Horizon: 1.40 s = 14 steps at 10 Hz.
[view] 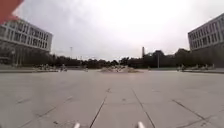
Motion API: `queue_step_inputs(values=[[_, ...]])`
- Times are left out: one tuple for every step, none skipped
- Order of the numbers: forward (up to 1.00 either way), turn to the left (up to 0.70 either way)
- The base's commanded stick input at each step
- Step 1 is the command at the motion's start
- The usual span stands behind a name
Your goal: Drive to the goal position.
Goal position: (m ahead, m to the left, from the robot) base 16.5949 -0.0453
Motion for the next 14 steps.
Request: queue_step_inputs(values=[[0.5, 0.0], [0.5, 0.0], [0.5, 0.0], [0.5, 0.0], [0.5, 0.0], [0.5, 0.0], [0.5, 0.0], [0.5, 0.0], [0.5, 0.0], [0.5, 0.0], [0.5, 0.0], [0.5, 0.0], [0.5, 0.0], [0.5, 0.0]])
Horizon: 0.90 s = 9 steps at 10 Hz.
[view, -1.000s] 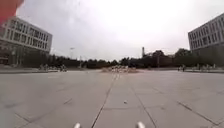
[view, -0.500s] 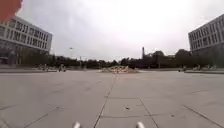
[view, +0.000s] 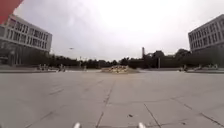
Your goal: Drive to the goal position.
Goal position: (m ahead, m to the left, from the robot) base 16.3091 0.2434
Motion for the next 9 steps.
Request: queue_step_inputs(values=[[0.5, 0.0], [0.5, 0.0], [0.5, 0.0], [0.5, 0.0], [0.5, 0.0], [0.5, 0.0], [0.5, 0.0], [0.5, 0.0], [0.5, 0.0]])
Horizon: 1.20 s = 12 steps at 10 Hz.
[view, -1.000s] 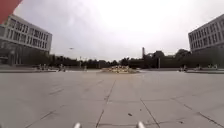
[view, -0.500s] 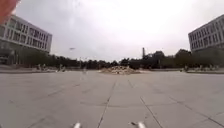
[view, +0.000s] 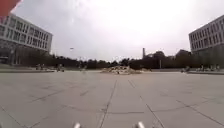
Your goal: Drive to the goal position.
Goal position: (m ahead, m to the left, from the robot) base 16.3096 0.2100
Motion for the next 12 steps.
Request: queue_step_inputs(values=[[0.5, 0.0], [0.5, 0.0], [0.5, 0.0], [0.5, 0.0], [0.5, 0.0], [0.5, 0.0], [0.5, 0.0], [0.5, 0.0], [0.5, 0.0], [0.5, 0.0], [0.5, 0.0], [0.5, 0.0]])
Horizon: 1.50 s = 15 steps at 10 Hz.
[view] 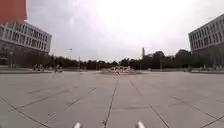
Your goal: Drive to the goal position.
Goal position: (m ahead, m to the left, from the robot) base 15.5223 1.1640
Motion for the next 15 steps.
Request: queue_step_inputs(values=[[0.5, 0.0], [0.5, 0.0], [0.5, 0.0], [0.5, 0.0], [0.5, 0.0], [0.5, 0.0], [0.5, 0.0], [0.5, 0.0], [0.5, 0.0], [0.5, 0.0], [0.5, 0.0], [0.5, 0.0], [0.5, 0.05], [0.5, 0.13], [0.5, 0.18]])
